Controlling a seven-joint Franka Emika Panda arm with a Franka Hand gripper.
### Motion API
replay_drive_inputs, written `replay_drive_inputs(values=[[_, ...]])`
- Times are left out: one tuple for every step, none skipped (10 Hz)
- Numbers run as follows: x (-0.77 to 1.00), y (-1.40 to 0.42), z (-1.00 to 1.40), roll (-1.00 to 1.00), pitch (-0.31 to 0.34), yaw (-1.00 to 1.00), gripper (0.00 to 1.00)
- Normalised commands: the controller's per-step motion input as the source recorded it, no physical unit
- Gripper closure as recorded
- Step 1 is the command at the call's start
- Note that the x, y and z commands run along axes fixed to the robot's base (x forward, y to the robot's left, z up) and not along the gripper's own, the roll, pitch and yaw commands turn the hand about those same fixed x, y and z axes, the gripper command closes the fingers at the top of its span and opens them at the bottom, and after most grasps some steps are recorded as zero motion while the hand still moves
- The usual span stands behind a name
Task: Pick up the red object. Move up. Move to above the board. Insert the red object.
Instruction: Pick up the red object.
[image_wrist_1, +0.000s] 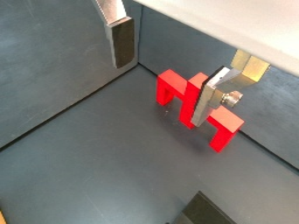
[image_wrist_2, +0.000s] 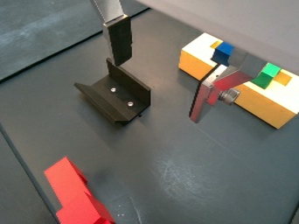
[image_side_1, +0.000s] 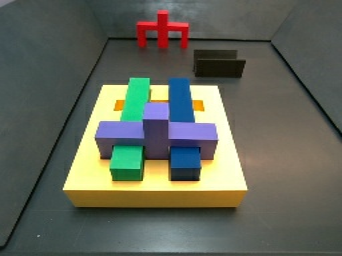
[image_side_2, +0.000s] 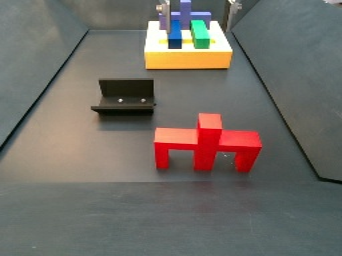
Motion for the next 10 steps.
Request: replay_drive_inputs(values=[[-0.02, 0.23, -0.33, 0.06, 0.0, -0.02, 0.0], [-0.06, 0.51, -0.73, 0.15, 0.0, -0.07, 0.0], [-0.1, 0.84, -0.63, 0.0, 0.0, -0.03, 0.0], [-0.06, 0.93, -0.41, -0.1, 0.0, 0.0, 0.0], [-0.07, 0.9, -0.29, -0.08, 0.0, 0.0, 0.0], [-0.15, 0.79, -0.31, 0.0, -0.003, 0.0, 0.0], [-0.19, 0.8, -0.33, 0.0, -0.027, 0.0, 0.0], [-0.08, 0.68, -0.29, 0.0, -0.026, 0.0, 0.0], [0.05, 0.46, -0.29, 0.0, -0.007, 0.0, 0.0], [0.28, 0.23, -0.34, 0.05, -0.003, -0.02, 0.0]])
